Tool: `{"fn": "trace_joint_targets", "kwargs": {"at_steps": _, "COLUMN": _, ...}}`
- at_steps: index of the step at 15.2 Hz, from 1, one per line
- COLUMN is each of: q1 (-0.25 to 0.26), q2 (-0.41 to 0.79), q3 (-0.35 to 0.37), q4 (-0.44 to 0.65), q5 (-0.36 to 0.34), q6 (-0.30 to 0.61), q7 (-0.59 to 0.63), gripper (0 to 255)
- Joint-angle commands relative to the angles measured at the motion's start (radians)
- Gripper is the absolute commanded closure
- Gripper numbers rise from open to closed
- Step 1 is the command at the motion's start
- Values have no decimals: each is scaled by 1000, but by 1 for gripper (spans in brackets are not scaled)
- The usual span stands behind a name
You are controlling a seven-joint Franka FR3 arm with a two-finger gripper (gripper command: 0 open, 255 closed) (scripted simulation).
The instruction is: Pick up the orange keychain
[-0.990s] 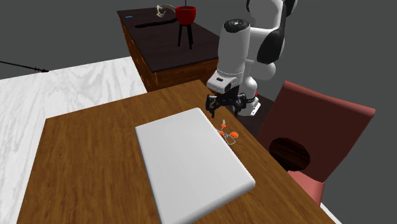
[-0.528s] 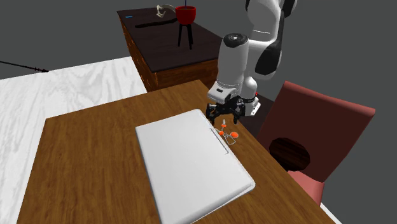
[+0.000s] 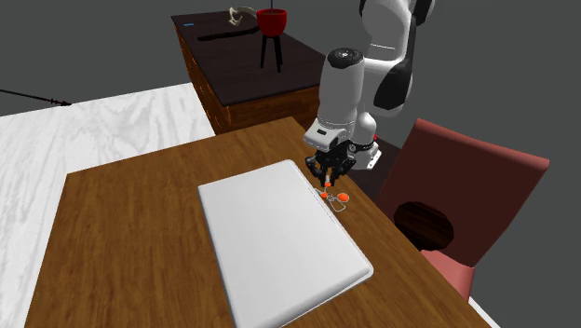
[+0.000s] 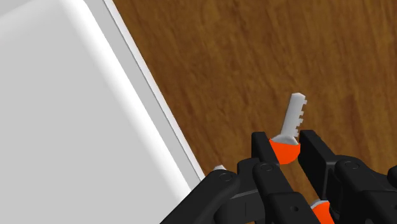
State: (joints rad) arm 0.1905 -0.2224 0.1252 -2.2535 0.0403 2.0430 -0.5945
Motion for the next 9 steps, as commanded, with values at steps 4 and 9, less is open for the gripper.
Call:
{"fn": "trace_joint_targets", "kwargs": {"at_steps": 4, "q1": -1, "q2": 6, "q3": -1, "q4": -12, "q5": -1, "q6": 7, "q7": -1, "gripper": 255}}
{"fn": "trace_joint_targets", "kwargs": {"at_steps": 9, "q1": -2, "q2": -13, "q3": -3, "q4": 37, "q5": 0, "q6": -61, "q7": -1, "gripper": 255}}
